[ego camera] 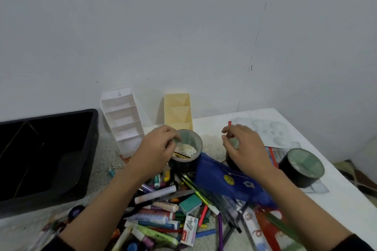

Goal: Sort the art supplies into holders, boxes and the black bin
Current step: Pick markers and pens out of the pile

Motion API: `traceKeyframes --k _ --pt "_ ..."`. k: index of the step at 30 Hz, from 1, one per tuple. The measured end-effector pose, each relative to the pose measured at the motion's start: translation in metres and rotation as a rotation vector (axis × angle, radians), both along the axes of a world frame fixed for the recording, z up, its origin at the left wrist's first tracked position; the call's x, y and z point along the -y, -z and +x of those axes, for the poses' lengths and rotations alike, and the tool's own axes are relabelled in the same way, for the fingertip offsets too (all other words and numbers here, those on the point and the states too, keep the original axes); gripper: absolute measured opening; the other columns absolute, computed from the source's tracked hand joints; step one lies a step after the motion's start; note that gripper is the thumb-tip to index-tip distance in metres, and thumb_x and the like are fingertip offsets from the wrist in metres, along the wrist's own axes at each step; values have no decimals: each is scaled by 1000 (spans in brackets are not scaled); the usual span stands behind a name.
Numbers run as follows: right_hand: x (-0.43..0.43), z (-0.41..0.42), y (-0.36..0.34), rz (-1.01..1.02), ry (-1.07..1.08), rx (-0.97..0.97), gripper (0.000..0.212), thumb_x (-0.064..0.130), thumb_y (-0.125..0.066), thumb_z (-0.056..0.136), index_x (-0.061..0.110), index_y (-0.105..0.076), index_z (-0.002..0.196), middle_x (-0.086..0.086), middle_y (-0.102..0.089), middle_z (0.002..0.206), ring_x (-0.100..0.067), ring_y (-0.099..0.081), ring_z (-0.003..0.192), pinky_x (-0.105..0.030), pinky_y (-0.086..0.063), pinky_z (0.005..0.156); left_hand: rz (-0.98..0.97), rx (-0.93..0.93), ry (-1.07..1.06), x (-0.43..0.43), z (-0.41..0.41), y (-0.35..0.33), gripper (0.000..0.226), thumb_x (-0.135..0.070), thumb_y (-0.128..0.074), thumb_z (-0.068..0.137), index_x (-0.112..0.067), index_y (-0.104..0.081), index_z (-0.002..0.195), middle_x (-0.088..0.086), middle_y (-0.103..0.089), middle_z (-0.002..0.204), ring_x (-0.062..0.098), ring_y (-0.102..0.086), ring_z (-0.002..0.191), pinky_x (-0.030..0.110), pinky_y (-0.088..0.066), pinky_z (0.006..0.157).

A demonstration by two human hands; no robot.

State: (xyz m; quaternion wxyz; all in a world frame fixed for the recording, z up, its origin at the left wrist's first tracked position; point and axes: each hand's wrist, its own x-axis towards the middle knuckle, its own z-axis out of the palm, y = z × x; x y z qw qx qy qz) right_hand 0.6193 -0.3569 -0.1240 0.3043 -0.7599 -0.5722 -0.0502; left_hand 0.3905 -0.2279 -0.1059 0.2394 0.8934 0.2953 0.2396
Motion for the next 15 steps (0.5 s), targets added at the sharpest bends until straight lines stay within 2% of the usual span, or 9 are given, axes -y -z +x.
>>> traceKeyframes --k 3,6,8,10,13,15 --pt "24 12 4 -240 30 103 20 42 -56 96 26 -67 101 10 -67 92 -18 -61 89 -39 -45 84 -40 26 45 8 13 -7 35 -20 -41 94 -15 -74 105 -6 -63 109 11 -59 93 22 -46 80" --pt "41 17 14 -375 18 169 21 44 -57 96 27 -68 102 5 -72 92 -22 -64 89 -37 -39 95 -61 25 68 13 22 -7 30 -5 -47 99 -16 -74 107 -7 -64 112 8 -59 96 9 -39 78" --pt "46 19 18 -319 38 167 15 35 -60 96 23 -68 101 2 -74 92 -26 -65 87 -34 -38 90 -60 47 59 15 22 -11 31 -1 -48 99 -16 -74 106 -7 -65 112 7 -59 99 6 -37 79" --pt "50 18 15 -181 75 115 12 28 -62 96 18 -67 101 -2 -72 93 -29 -61 84 -33 -37 80 -59 109 43 15 17 -19 32 1 -48 99 -16 -75 105 -8 -65 110 4 -59 100 5 -38 81" --pt "49 3 3 -2 52 35 19 31 -56 97 15 -64 104 -3 -68 98 -25 -55 86 -30 -35 74 -52 200 2 10 2 -33 33 2 -48 99 -17 -75 104 -10 -65 110 -6 -56 103 4 -39 78" --pt "40 -16 -11 82 -12 14 24 34 -52 97 14 -63 104 -1 -65 97 -18 -52 83 -28 -35 73 -39 231 -34 5 -13 -44 33 1 -48 100 -18 -75 103 -12 -65 110 -6 -55 103 9 -41 77"
